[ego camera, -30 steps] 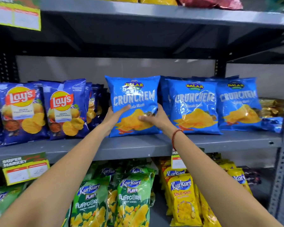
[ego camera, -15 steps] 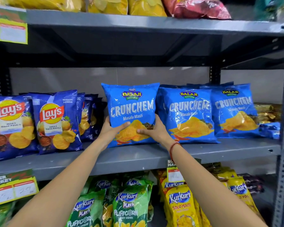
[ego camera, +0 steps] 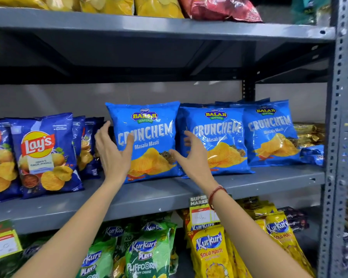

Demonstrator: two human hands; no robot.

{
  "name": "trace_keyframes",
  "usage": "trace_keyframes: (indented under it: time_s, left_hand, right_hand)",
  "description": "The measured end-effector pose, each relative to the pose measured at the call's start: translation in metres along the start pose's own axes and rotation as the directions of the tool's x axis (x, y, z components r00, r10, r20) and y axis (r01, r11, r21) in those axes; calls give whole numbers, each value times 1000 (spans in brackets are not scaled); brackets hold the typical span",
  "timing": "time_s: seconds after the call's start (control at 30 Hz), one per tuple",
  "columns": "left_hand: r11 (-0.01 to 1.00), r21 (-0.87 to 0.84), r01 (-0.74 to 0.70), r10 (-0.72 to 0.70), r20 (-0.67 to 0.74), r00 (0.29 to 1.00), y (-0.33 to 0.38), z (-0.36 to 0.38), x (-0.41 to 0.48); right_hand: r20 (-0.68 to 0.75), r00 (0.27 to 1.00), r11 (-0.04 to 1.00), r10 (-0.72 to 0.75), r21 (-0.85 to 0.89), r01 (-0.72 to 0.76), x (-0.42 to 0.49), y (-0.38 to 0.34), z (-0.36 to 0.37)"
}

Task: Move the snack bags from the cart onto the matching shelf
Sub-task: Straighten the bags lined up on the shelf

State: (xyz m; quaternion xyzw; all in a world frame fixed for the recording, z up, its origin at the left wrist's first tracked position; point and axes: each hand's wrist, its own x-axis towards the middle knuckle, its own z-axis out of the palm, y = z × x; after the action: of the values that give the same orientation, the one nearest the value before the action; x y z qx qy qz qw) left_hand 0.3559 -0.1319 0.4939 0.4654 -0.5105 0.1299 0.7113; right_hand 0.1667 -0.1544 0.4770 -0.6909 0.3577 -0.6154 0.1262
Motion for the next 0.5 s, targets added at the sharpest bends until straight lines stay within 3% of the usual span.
trace_keyframes:
  time_s: [0.07,0.13,0.23,0.37,0.43,0.5]
  left_hand:
    - [983,21,-185,185,-20,983,23,11,-5]
    - [954,-25,-300,301,92,949,47,29,-13]
    - [944,-120,-309,331,320,888,74,65,-32]
    - [990,-111,-81,126,493,861,85,114,-54]
    - [989,-57,139,-84,557,826,83,133,-58]
    - [925,17,380,-313,599,737,78,147,-57]
  right_hand:
    - [-107,993,998,-58,-34,55,1,1,-22]
    - [-219,973,996,-70,-73,55,6,9,-45]
    - [-330,943,984,-33,-176,-27,20,29,-76]
    - [-271,955,957,121,-225,-185,33,51,-105]
    - [-159,963,954,218,-174,-244,34,60,-111]
    - [-61,956,952,287,-90,-292,35,66,-116]
